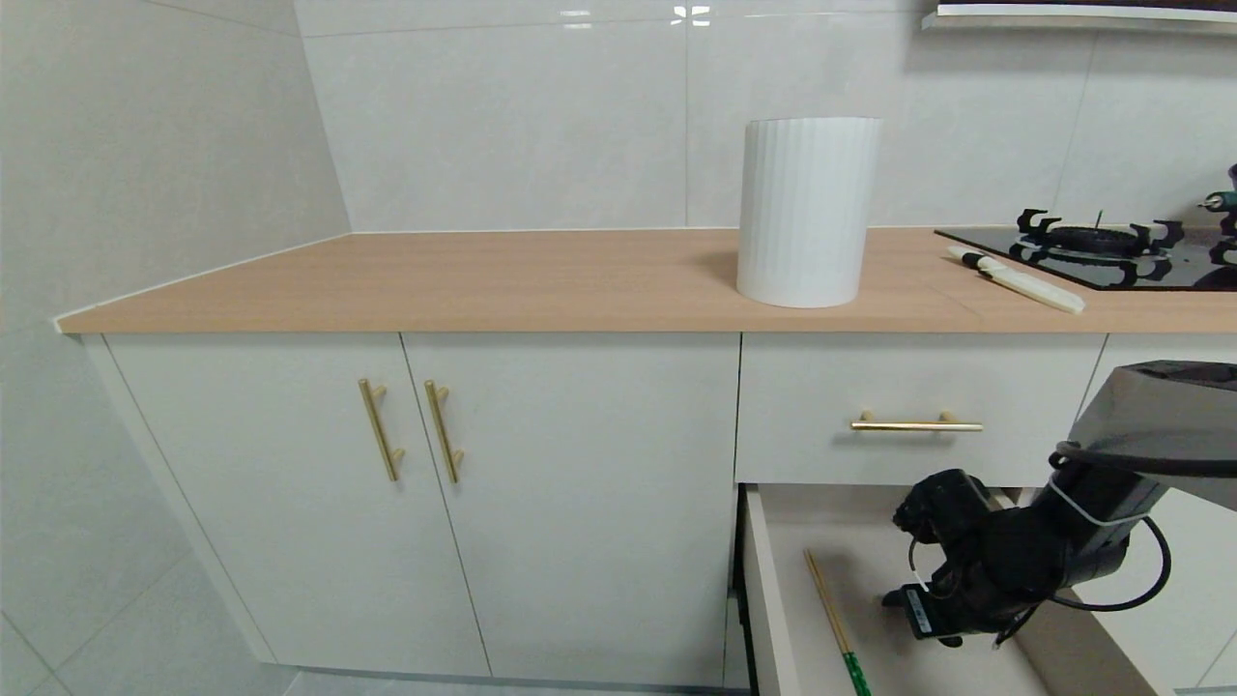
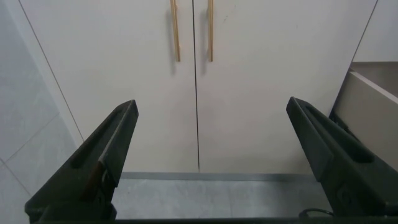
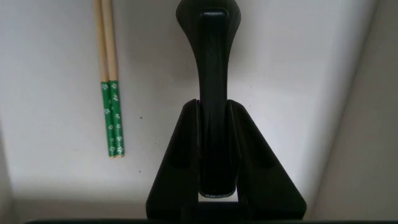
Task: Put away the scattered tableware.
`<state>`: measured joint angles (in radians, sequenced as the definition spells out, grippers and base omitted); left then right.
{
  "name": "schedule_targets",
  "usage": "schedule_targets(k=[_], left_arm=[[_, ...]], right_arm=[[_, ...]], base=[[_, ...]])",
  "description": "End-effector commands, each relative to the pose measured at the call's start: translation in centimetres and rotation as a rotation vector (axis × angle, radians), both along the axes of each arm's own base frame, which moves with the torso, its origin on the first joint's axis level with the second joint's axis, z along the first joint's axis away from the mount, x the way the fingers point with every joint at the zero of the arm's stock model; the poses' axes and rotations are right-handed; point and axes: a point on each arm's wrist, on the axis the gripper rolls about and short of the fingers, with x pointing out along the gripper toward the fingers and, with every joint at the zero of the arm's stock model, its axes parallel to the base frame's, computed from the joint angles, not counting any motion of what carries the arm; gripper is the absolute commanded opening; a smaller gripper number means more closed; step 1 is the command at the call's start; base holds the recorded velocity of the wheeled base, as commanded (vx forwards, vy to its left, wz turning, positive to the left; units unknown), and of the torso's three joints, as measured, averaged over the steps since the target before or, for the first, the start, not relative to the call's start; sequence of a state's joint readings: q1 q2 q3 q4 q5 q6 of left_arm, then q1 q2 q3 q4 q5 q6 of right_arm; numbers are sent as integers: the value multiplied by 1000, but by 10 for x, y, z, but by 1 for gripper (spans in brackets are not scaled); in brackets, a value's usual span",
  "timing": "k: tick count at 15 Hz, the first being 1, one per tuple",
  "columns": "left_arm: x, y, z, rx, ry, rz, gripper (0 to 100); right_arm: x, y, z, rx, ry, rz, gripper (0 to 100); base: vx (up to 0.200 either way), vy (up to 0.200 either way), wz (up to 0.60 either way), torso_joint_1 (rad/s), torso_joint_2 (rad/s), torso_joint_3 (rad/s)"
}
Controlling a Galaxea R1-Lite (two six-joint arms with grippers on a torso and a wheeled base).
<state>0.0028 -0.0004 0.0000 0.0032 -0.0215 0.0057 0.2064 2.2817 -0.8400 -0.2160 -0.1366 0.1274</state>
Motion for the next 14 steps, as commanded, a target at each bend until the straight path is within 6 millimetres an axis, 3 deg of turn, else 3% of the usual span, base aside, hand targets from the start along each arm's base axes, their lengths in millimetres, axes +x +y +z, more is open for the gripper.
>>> schedule_targets(k=[1, 13, 14], left_arm=[[0, 0, 0, 0, 0, 0, 100], [0, 0, 0, 0, 0, 0, 100], [0, 0, 0, 0, 0, 0, 100]], right_arm=[[0, 1, -4, -4, 10, 3, 0], [1, 3, -6, -24, 8, -1, 0], [1, 3, -6, -24, 8, -1, 100]], base=[[0, 0, 0, 0, 0, 0], [0, 0, 0, 0, 0, 0], [0, 0, 0, 0, 0, 0]])
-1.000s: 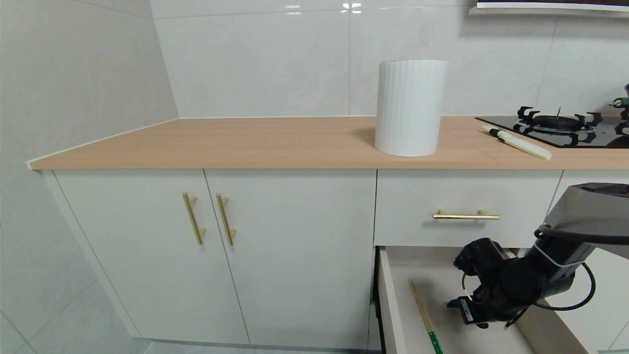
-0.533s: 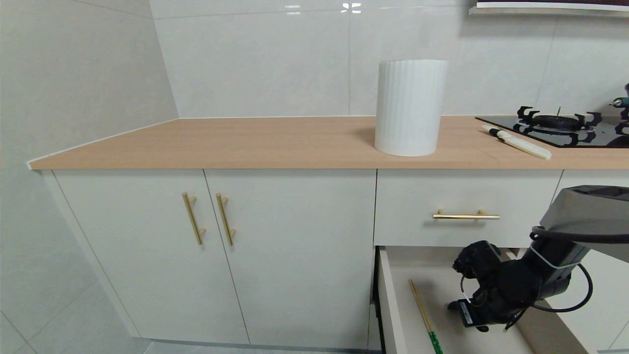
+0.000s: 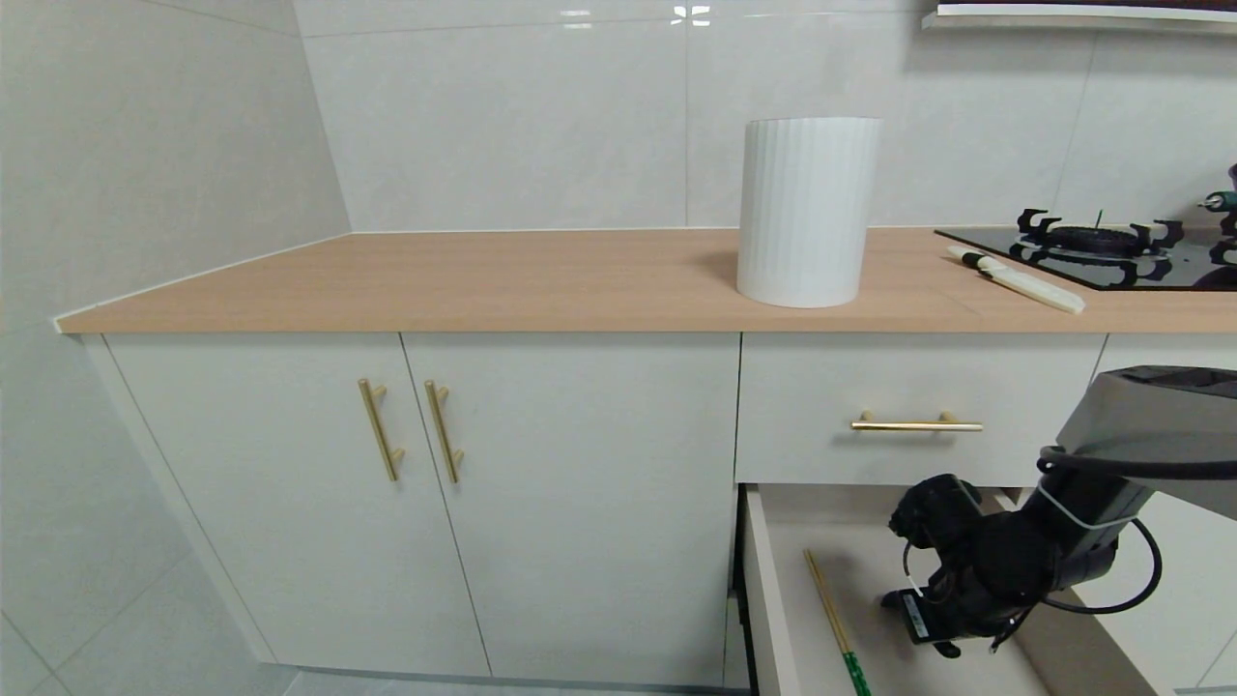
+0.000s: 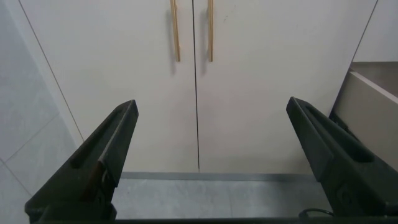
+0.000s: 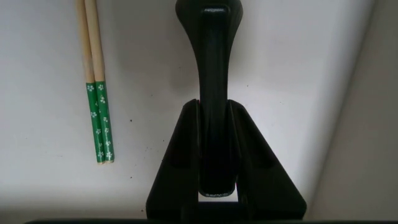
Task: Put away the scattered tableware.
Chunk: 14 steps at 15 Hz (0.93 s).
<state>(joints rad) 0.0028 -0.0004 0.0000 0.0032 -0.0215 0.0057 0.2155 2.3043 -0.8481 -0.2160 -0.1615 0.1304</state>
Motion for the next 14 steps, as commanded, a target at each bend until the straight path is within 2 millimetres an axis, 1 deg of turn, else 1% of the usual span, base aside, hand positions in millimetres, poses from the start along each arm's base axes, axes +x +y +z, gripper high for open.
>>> schedule_targets(k=[1, 11, 13, 14], left_arm=[[0, 0, 0, 0, 0, 0, 100], [0, 0, 0, 0, 0, 0, 100], [0, 0, 0, 0, 0, 0, 100], [0, 0, 0, 0, 0, 0, 100]], right_arm=[[0, 0, 0, 1, -1, 1, 100], [-1, 0, 0, 4, -1, -8, 100], [-1, 0, 5, 7, -15, -9, 100], [-3, -3, 26, 18, -67, -17, 100]], base=[[0, 0, 0, 0, 0, 0], [0, 0, 0, 0, 0, 0], [0, 0, 0, 0, 0, 0], [0, 0, 0, 0, 0, 0]])
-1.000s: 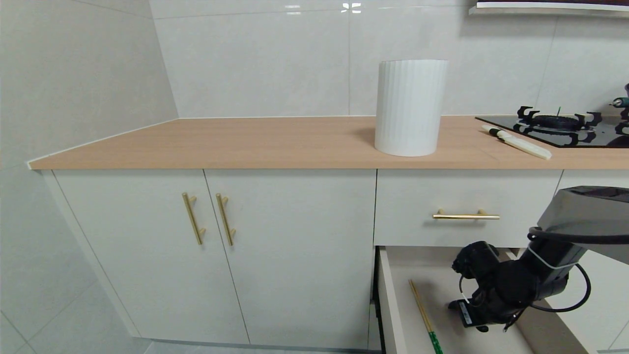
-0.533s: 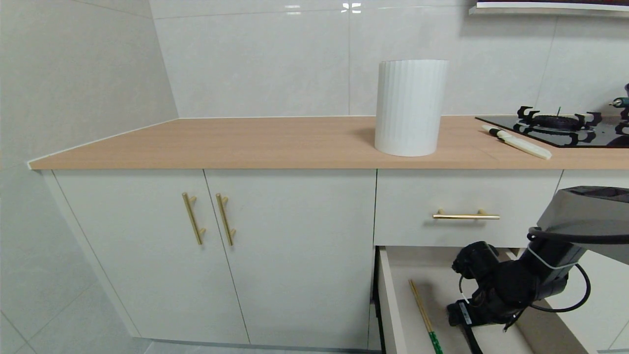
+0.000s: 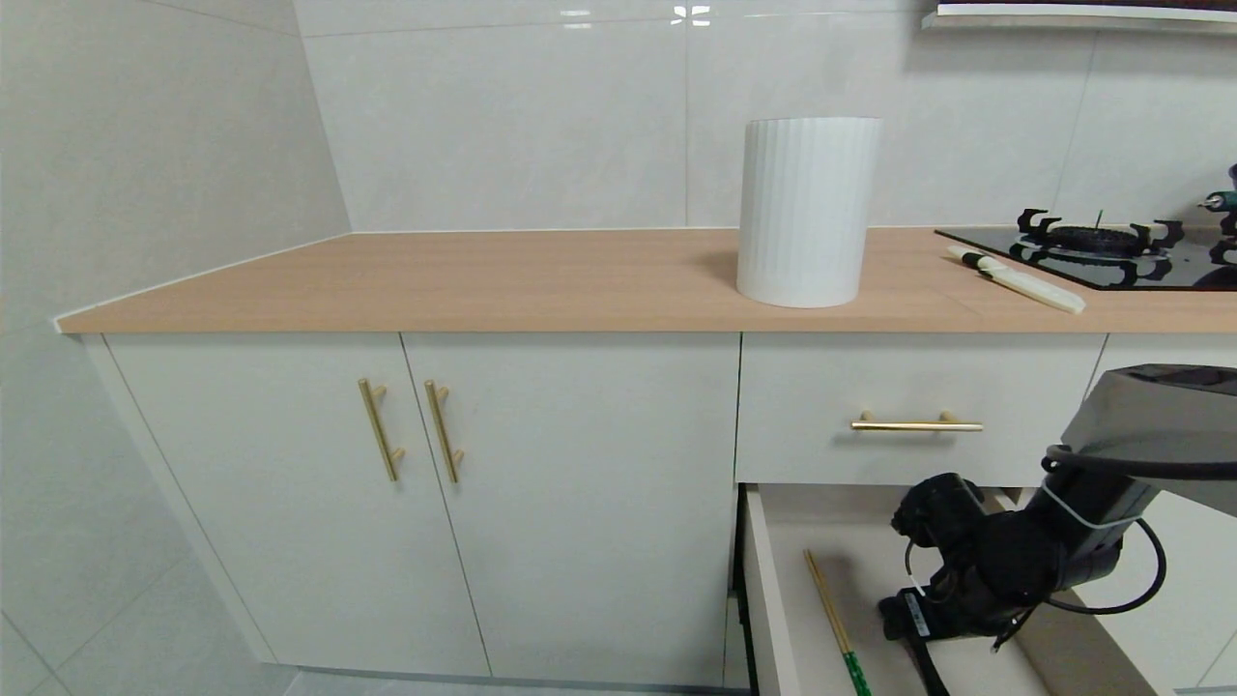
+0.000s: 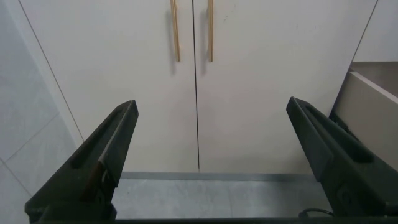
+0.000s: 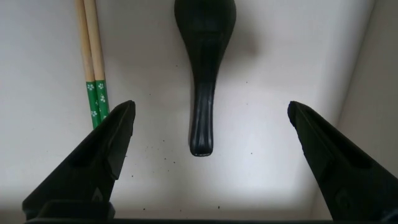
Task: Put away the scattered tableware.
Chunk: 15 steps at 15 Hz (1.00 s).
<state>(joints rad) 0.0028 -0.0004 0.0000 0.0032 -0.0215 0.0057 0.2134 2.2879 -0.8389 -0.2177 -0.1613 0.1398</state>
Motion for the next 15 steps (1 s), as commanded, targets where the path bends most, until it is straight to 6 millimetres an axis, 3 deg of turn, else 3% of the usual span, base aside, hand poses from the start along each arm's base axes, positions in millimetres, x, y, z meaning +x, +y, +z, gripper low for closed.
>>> schedule_targets(k=[1, 4, 8, 11, 15], left_arm=[[0, 0, 0, 0, 0, 0, 100], [0, 0, 0, 0, 0, 0, 100], [0, 0, 0, 0, 0, 0, 100], [0, 0, 0, 7, 0, 0, 100], [0, 0, 0, 2, 0, 0, 100]], right_arm=[[-6, -3, 38, 22, -95, -5, 100], [-25, -4, 95, 50, -195, 11, 100], [-55, -4, 150, 82, -282, 40, 100], [-69, 5, 165, 92, -294, 84, 100], [-76, 7, 170, 95, -304, 100, 100]], base=[[0, 0, 0, 0, 0, 0], [0, 0, 0, 0, 0, 0], [0, 0, 0, 0, 0, 0], [0, 0, 0, 0, 0, 0], [0, 0, 0, 0, 0, 0]])
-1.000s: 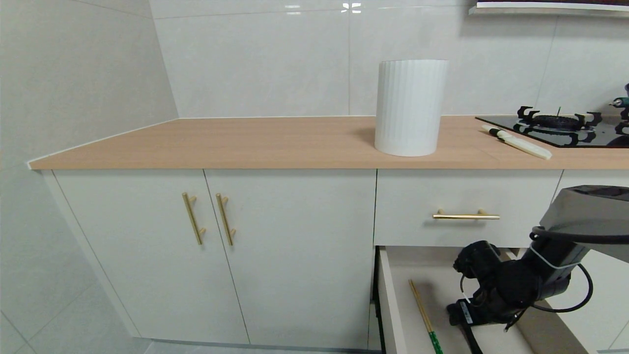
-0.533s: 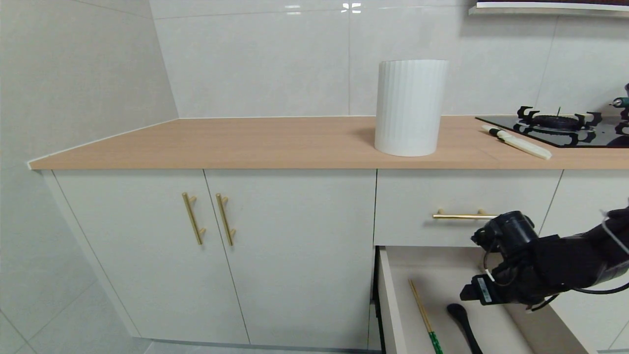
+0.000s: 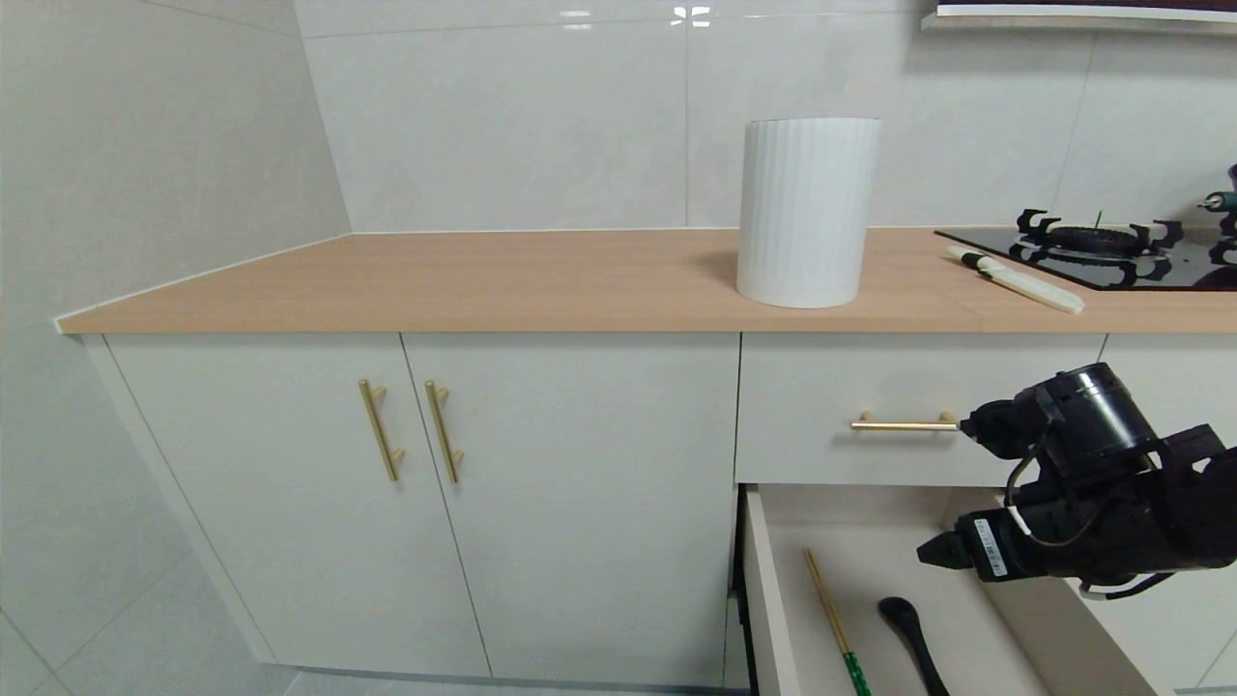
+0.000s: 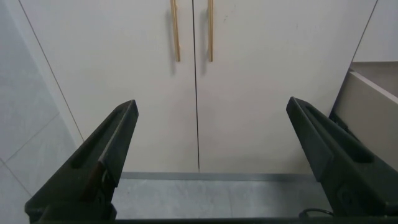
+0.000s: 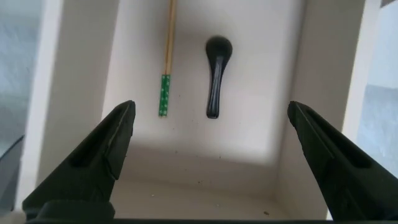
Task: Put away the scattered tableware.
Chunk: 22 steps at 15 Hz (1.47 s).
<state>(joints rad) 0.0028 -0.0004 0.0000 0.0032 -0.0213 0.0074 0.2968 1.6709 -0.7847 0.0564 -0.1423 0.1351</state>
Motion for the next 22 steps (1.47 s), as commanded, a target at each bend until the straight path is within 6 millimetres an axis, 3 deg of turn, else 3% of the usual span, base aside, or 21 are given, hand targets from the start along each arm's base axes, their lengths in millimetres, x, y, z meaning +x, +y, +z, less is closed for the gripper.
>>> schedule_targets(k=[1, 6, 11, 14, 18, 22], left_arm=[[0, 0, 0, -1, 0, 0, 100], [0, 0, 0, -1, 0, 0, 100], [0, 0, 0, 0, 0, 0, 100], [0, 0, 0, -1, 0, 0, 100], [0, 0, 0, -1, 0, 0, 100], [0, 0, 0, -1, 0, 0, 100]], right_arm=[[-7, -1, 10, 5, -21, 5, 100], [-19, -1, 18, -3, -2, 26, 100], [-31, 7, 13, -46, 69, 104, 100], [-35, 18, 0, -85, 165, 160, 100], [-36, 42, -33, -144, 295, 250, 100], [-39, 51, -45, -170, 341, 285, 100]], base=[[-200, 0, 0, 2, 2, -2], [-200, 0, 0, 1, 4, 6], [-160, 0, 0, 1, -1, 4], [0, 0, 0, 0, 0, 0], [0, 0, 0, 0, 0, 0], [0, 0, 0, 0, 0, 0]])
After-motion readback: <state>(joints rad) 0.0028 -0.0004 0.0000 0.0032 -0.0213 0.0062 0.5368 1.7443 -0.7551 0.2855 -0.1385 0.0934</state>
